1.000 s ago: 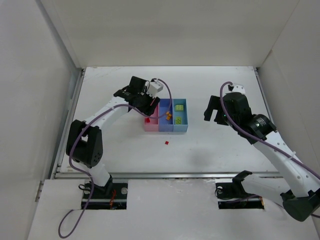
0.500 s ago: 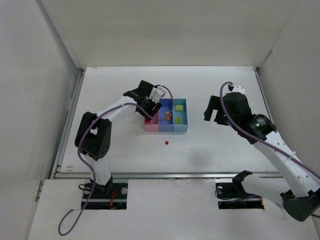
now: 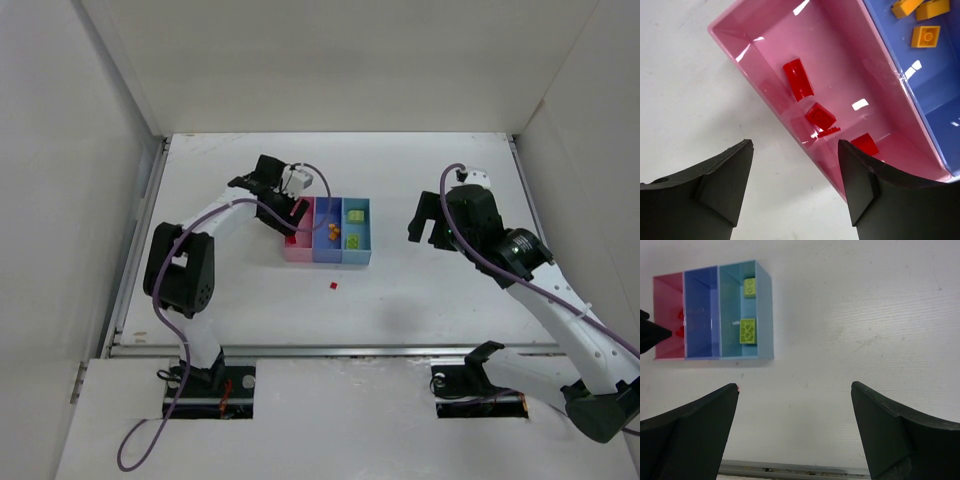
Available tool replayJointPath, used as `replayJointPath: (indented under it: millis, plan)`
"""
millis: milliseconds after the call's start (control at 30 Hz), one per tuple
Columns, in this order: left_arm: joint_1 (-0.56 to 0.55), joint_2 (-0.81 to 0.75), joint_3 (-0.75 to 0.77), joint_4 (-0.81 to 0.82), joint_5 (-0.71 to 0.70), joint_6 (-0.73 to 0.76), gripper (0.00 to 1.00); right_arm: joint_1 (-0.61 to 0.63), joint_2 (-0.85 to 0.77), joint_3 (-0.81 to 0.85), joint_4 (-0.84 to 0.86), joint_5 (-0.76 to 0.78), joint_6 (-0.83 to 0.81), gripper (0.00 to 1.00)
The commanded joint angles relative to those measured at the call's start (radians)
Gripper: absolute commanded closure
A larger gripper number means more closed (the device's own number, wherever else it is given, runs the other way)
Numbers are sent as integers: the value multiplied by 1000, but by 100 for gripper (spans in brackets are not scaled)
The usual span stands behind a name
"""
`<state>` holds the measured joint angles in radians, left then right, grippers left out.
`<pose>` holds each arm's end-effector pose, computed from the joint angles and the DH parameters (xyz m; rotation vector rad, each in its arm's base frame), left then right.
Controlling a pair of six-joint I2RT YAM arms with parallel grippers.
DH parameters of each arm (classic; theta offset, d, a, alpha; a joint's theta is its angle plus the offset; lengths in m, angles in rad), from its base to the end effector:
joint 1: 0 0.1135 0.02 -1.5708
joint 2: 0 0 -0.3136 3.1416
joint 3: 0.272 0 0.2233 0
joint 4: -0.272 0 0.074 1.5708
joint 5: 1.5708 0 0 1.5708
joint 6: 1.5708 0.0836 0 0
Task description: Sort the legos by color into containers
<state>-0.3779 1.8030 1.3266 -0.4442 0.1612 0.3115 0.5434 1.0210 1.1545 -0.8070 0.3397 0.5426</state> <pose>0.3720 -0.1621 0.2488 0.9045 2.3186 -0.2287 0.1691 0.0696 0.3737 0.1809 2.2011 0.2243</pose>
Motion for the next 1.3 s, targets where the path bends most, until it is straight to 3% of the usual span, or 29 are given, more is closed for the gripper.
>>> replayJointPath:
  millis: [0, 167, 433, 600, 733, 833, 1000, 1267]
  plan:
    - [31, -60, 34, -34, 142, -23, 34, 3, -19, 27, 5, 7, 5, 0]
    - [51, -80, 23, -34, 297, -14, 33, 3, -19, 27, 5, 7, 5, 0]
    - [45, -187, 14, 7, 315, 6, 32, 3, -38, 27, 5, 7, 5, 0]
    - [-97, -339, -10, 39, 190, 148, 33, 3, -38, 27, 5, 7, 5, 0]
    - [-303, -324, -46, -111, 62, 199, 33, 3, -29, 27, 15, -2, 14, 0]
    - [-427, -314, -147, -131, 51, 199, 34, 3, -29, 27, 25, -11, 14, 0]
    - [-527, -298, -198, -93, 51, 135, 34, 3, -29, 17, 15, -21, 14, 0]
    - [-504, -168, -176, -28, 46, -104, 34, 3, -48, 8, 6, -10, 33, 0]
